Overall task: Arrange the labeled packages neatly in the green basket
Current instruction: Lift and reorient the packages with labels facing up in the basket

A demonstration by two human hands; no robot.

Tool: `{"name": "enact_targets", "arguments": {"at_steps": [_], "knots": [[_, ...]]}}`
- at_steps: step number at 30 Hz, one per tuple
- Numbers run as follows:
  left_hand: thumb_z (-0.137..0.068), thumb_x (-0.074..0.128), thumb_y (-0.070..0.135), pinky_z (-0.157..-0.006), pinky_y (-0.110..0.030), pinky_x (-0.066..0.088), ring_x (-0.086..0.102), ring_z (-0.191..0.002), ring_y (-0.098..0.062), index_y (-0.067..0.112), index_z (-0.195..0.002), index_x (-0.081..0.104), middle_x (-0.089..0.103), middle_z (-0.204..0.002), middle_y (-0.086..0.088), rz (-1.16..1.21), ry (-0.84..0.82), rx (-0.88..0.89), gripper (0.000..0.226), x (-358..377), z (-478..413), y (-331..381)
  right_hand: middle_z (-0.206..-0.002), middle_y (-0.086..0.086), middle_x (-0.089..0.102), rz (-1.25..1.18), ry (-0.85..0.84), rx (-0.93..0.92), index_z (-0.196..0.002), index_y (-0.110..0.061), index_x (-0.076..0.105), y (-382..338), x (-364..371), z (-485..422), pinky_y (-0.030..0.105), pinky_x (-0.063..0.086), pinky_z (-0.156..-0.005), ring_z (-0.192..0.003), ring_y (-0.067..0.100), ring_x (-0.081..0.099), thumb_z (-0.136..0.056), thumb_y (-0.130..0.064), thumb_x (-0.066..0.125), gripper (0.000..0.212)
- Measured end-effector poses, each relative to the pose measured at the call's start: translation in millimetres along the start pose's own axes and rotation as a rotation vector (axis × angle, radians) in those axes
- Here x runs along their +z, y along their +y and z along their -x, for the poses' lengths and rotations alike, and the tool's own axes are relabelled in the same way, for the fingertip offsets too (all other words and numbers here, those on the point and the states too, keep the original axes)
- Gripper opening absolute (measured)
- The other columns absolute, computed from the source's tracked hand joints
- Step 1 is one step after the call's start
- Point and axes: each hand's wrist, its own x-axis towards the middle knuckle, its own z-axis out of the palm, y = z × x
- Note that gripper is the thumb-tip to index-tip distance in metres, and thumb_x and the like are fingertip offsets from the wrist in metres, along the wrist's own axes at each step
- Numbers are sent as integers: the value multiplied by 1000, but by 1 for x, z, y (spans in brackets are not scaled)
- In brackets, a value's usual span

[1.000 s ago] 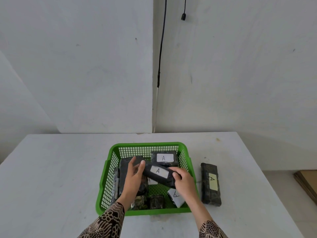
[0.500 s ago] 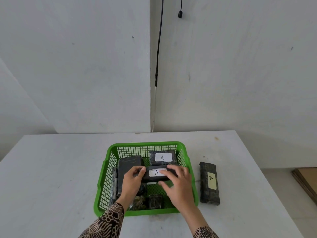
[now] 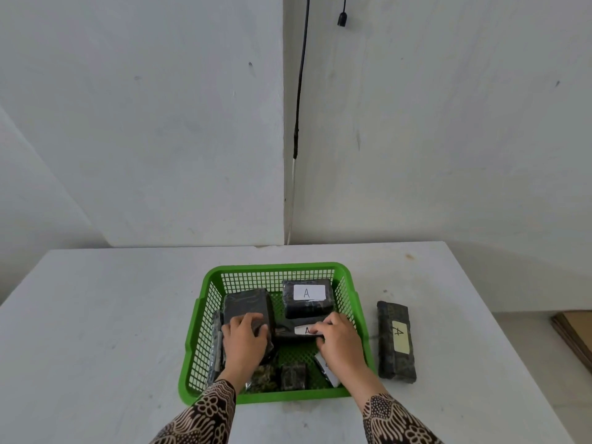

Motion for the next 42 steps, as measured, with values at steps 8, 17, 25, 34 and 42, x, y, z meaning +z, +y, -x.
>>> {"name": "enact_targets", "arguments": {"at_steps": [8, 17, 25, 34, 42], "knots": [[-67, 64, 67, -112, -54, 14, 7, -138, -38, 31, -118, 38, 8, -146, -11, -166, -133, -81, 68, 9, 2, -11, -104, 4, 46, 73, -50, 53, -111, -12, 60, -6, 18, -16, 25, 35, -63, -93, 17, 43, -92, -4, 47, 25], [-66, 75, 44, -108, -55, 21, 13, -133, -39, 25, -108, 32, 11, -143, -16, -126, -83, -125, 63, 15, 2, -5, -105, -1, 39, -261, 3, 129, -116, -16, 64, 4, 13, -4, 3, 38, -59, -65, -1, 44, -91, -11, 55, 27], [-82, 53, 36, -66, -50, 55, 62, -81, -33, 40, -103, 42, 57, -112, -16, 808, 127, -19, 25, -29, 15, 14, -100, 0, 54, -469, 164, 135, -113, -18, 64, -23, 1, -2, 6, 43, -70, -83, 8, 54, -90, -10, 59, 26], [-88, 27, 49, -79, -46, 54, 71, -78, -27, 15, -97, 68, 76, -88, -12, 1715, -103, -278, 54, -44, 7, 36, -109, -8, 65, -1104, 5, 274, -139, -29, 37, -75, -37, -22, 29, 49, -93, -105, 9, 61, -89, -38, 60, 56], [-86, 41, 62, -75, -42, 54, 71, -87, -27, 17, -98, 71, 75, -98, -11, 1422, -198, -171, 55, -47, 9, 34, -114, -1, 67, -1189, 48, 278, -133, -27, 46, -68, -65, -22, 35, 57, -84, -100, 13, 66, -84, -26, 68, 53]]}}
